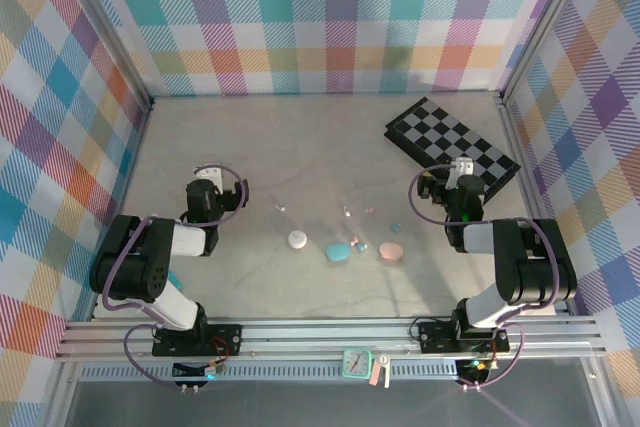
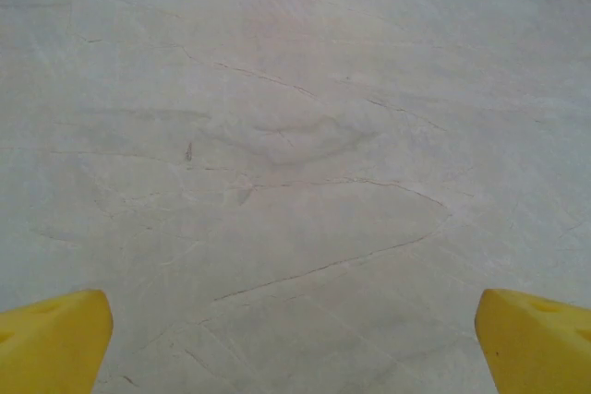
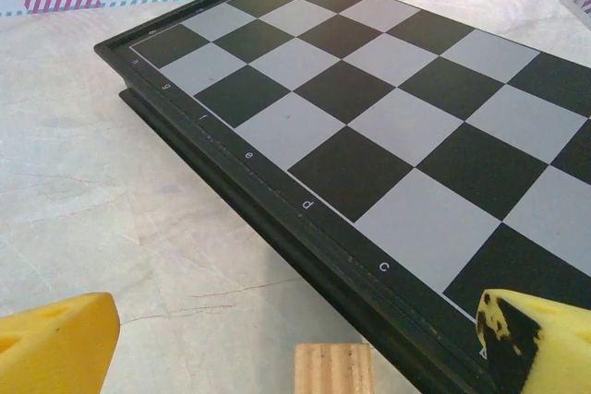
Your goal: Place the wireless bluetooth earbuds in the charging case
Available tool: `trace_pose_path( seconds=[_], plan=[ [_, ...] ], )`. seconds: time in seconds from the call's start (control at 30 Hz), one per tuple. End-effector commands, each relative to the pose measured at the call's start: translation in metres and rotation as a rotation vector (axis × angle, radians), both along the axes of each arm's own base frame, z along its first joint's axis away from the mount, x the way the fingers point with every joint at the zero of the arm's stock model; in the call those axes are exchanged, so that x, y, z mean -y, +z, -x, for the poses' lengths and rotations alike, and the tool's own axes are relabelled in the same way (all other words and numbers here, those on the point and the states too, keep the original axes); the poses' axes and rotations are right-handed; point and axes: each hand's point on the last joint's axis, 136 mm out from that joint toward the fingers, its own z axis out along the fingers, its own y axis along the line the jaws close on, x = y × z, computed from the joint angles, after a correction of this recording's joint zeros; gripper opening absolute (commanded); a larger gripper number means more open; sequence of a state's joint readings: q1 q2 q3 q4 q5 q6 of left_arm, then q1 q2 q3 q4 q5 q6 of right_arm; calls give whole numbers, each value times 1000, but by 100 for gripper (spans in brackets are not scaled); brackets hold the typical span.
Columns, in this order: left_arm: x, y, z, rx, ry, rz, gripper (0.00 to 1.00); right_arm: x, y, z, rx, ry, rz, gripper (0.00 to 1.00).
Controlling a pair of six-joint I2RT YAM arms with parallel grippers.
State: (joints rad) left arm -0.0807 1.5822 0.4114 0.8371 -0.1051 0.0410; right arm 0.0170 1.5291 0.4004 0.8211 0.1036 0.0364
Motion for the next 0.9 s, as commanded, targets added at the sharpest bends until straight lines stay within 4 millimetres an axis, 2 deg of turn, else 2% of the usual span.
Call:
trace_pose_path(
  seconds=[0.0, 0.87],
  plan=[
    [-2, 6, -3, 18, 2, 11, 100, -3, 5, -3, 18, 14, -3, 99],
    [-2, 6, -3, 23, 3, 10, 100, -4, 6, -1, 28, 20, -4, 99]
  ],
)
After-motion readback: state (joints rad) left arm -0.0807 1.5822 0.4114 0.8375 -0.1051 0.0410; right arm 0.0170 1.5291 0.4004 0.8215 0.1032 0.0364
